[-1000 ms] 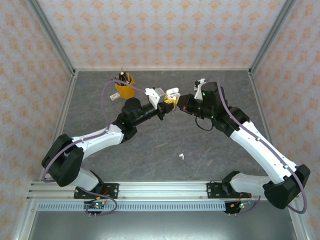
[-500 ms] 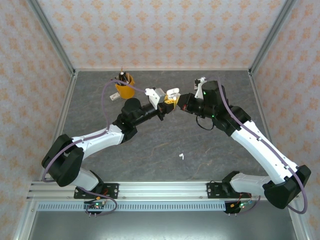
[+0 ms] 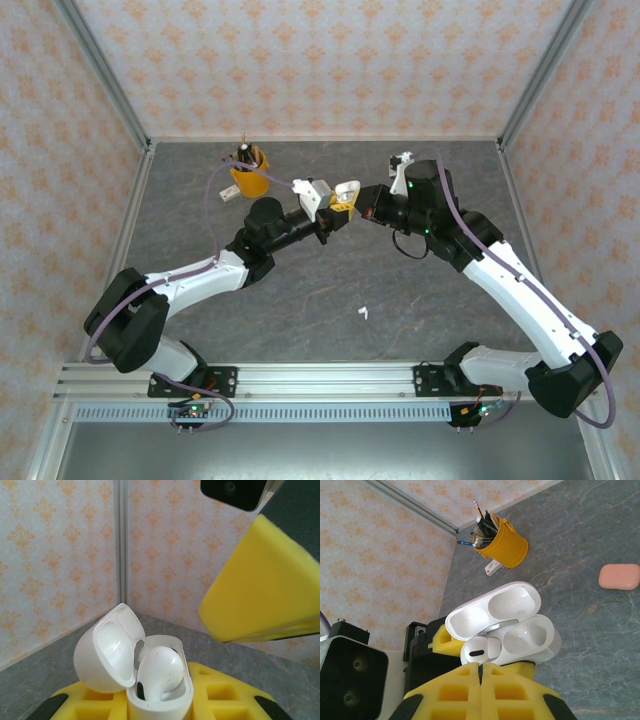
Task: Insert the wireless bluetooth earbuds into the charging case
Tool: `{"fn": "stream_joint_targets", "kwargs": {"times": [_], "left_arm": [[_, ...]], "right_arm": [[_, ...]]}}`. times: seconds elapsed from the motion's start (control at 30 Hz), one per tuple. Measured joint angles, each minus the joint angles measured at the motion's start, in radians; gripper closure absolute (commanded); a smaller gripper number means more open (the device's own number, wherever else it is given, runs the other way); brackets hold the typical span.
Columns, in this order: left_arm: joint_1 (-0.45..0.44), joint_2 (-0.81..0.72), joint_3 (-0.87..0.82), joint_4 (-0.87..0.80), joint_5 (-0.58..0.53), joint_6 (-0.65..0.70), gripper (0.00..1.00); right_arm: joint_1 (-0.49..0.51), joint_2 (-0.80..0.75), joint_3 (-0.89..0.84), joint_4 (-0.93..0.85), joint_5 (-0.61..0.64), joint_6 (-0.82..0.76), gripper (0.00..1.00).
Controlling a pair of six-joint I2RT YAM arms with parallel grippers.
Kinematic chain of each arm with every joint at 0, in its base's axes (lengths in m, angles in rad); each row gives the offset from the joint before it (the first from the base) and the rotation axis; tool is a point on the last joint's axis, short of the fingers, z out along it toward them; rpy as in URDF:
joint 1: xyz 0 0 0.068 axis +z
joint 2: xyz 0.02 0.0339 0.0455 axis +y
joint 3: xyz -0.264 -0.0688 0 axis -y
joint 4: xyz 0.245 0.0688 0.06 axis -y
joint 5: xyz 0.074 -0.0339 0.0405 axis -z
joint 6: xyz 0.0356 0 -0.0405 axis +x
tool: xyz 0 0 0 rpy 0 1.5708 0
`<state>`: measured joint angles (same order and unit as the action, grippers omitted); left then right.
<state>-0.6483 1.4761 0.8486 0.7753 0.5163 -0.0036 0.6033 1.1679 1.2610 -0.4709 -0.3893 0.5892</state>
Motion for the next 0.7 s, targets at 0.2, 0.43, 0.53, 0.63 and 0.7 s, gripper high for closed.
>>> {"fn": "stream_joint_targets", "kwargs": {"times": [0.2,0.43,0.53,0.63,0.7], "left_arm": [[0.000,0.000,-0.003,0.000,-0.001,0.000,1.00],[0.000,-0.040,-0.050,-0.031,-0.035,0.037,1.00],[0.000,-0.096,-0.070,-0.073,-0.056,0.074,1.00],[0.003,-0.159,-0.088,-0.092,-0.075,0.103,1.00],[0.011,-0.198,-0.105,-0.097,-0.083,0.115,1.00]], "right_arm": [[0.000,-0.031,-0.001,-0.006,0.028,-0.015,0.92],[0.000,-0.169,-0.145,-0.043,0.127,-0.016,0.42],[0.000,-0.158,-0.240,-0.068,0.139,-0.012,0.34],[0.010,-0.100,-0.325,-0.108,0.145,-0.011,0.30],[0.028,-0.055,-0.360,-0.144,0.150,-0.015,0.29]]}}
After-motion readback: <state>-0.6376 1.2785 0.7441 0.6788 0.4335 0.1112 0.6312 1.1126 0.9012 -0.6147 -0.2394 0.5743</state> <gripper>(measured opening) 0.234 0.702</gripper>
